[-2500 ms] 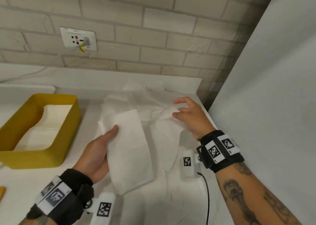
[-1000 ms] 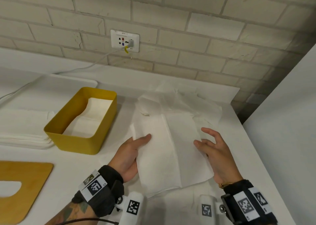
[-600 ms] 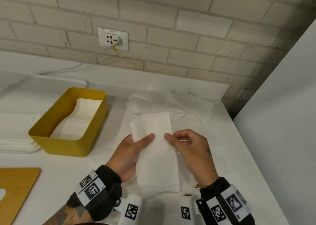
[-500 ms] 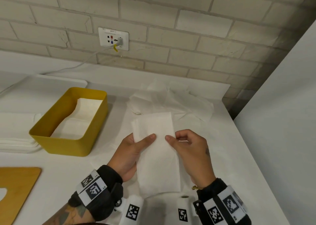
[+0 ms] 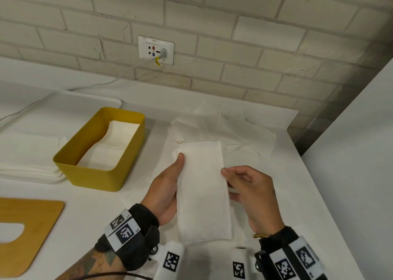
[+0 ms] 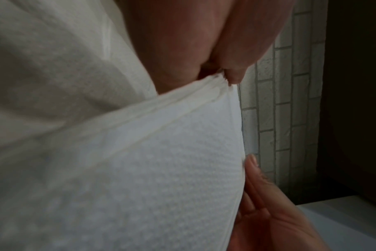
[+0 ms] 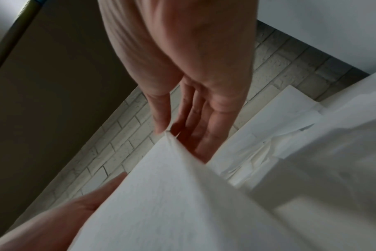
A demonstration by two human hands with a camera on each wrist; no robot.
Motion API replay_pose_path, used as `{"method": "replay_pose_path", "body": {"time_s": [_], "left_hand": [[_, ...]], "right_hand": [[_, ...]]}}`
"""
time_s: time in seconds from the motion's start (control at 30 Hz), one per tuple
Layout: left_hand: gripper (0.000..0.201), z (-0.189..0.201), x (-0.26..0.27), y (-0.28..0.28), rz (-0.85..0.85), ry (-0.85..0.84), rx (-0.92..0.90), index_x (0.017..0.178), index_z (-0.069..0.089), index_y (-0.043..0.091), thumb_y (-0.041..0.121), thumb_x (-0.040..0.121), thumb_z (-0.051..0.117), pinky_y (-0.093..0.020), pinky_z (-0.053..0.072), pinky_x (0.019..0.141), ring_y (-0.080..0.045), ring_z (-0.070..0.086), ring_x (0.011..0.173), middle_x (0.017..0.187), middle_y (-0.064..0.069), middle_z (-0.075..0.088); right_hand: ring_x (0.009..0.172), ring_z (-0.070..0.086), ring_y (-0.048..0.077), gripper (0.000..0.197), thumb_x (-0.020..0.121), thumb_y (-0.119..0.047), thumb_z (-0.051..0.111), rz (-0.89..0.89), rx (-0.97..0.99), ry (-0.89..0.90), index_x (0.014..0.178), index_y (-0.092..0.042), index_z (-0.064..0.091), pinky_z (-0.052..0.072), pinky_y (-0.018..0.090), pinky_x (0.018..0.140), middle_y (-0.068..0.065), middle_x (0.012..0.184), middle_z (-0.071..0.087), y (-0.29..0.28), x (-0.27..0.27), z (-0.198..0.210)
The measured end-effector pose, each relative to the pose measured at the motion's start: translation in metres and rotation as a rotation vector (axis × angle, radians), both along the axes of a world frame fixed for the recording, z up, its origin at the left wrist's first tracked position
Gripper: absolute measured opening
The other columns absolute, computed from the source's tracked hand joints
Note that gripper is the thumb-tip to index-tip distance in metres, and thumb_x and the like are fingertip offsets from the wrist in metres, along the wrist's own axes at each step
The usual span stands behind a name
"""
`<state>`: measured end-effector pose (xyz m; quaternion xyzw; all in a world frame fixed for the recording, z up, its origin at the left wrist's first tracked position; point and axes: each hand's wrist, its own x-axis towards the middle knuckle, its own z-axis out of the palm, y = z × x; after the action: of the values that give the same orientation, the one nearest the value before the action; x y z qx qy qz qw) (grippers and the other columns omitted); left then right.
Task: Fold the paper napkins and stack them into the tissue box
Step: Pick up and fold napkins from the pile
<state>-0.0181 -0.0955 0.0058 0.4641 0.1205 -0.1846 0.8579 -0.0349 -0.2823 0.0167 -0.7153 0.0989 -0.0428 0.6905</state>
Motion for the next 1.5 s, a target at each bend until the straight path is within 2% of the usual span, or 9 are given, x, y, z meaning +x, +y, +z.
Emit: {"method": "replay_pose_path", "body": {"time_s": [0.17,0.37,0.57,0.77,0.87,0.97,1.1,1.27,1.5], "left_hand": [[0.046,-0.003,0.001,0.002,0.043,0.025,-0.002,0.127,0.065,0.014,0.049,0.103,0.046,-0.041,0.054,0.092,-0.022,0.074,0.105,0.116,-0.007,0.077],[0.044,-0.006,0.002,0.006,0.048,0.040,0.010,0.124,0.067,0.015,0.048,0.103,0.046,-0.040,0.054,0.092,-0.021,0.075,0.103,0.114,-0.006,0.077],[0.046,-0.008,0.004,0.007,0.047,0.056,0.020,0.127,0.067,0.016,0.050,0.103,0.047,-0.041,0.052,0.100,-0.021,0.074,0.108,0.117,-0.005,0.077],[0.045,-0.008,0.008,0.010,0.079,0.085,0.020,0.127,0.066,0.015,0.047,0.104,0.047,-0.040,0.054,0.096,-0.022,0.074,0.106,0.115,-0.006,0.077],[0.047,-0.011,0.008,0.009,0.065,0.060,0.022,0.135,0.061,0.006,0.039,0.108,0.043,-0.032,0.059,0.078,-0.017,0.077,0.089,0.100,-0.006,0.079],[0.039,-0.008,0.008,0.006,0.035,-0.009,0.055,0.120,0.064,0.002,0.031,0.110,0.040,-0.017,0.055,0.054,-0.004,0.072,0.058,0.073,-0.001,0.075],[0.054,-0.008,0.007,0.000,0.025,0.076,0.020,0.135,0.063,0.010,0.050,0.106,0.041,-0.042,0.054,0.097,-0.027,0.072,0.111,0.119,-0.012,0.075],[0.054,-0.020,0.000,0.002,0.036,0.144,-0.039,0.129,0.066,0.010,0.051,0.107,0.038,-0.039,0.056,0.088,-0.027,0.075,0.103,0.118,-0.013,0.075],[0.049,-0.024,-0.005,0.006,0.055,0.150,-0.016,0.129,0.065,0.012,0.048,0.108,0.040,-0.039,0.055,0.099,-0.025,0.071,0.113,0.119,-0.009,0.076]], "right_hand": [[0.087,0.068,0.040,0.009,0.089,-0.018,0.076,-0.059,-0.004,-0.033,0.081,-0.016,0.077,0.057,0.056,0.084,0.018,0.091,0.074,0.005,0.001,-0.005],[0.080,0.070,0.019,0.014,0.090,-0.012,0.072,-0.057,0.152,0.010,0.092,0.002,0.070,0.059,0.028,0.068,0.012,0.089,0.075,-0.003,0.003,-0.001],[0.078,0.057,0.028,0.005,0.096,-0.015,0.066,-0.111,0.131,0.019,0.095,-0.011,0.065,0.047,0.040,0.073,0.017,0.084,0.064,-0.019,0.005,0.010],[0.078,0.067,0.019,0.021,0.091,-0.005,0.064,0.042,0.112,-0.148,0.101,-0.023,0.067,0.053,0.029,0.065,0.010,0.094,0.074,-0.029,-0.004,0.048],[0.088,0.069,0.021,0.013,0.075,-0.013,0.068,0.183,0.218,-0.275,0.082,-0.021,0.076,0.057,0.024,0.070,0.010,0.100,0.074,-0.024,-0.009,0.069],[0.073,0.073,0.019,0.029,0.086,-0.001,0.057,0.260,0.252,-0.255,0.075,-0.014,0.080,0.057,0.023,0.062,0.011,0.094,0.076,-0.012,-0.005,0.064],[0.082,0.075,0.033,0.044,0.100,0.006,0.042,0.324,0.199,-0.153,0.085,-0.009,0.080,0.059,0.032,0.067,0.017,0.101,0.074,0.010,-0.004,0.036],[0.092,0.072,0.038,0.020,0.091,-0.006,0.058,0.612,0.111,-0.065,0.100,-0.011,0.076,0.057,0.038,0.079,0.021,0.104,0.073,0.011,-0.022,0.002],[0.113,0.069,0.024,0.039,0.092,0.012,0.049,0.885,-0.252,0.051,0.118,-0.009,0.069,0.053,0.042,0.102,0.007,0.118,0.074,-0.018,-0.039,0.008]]}}
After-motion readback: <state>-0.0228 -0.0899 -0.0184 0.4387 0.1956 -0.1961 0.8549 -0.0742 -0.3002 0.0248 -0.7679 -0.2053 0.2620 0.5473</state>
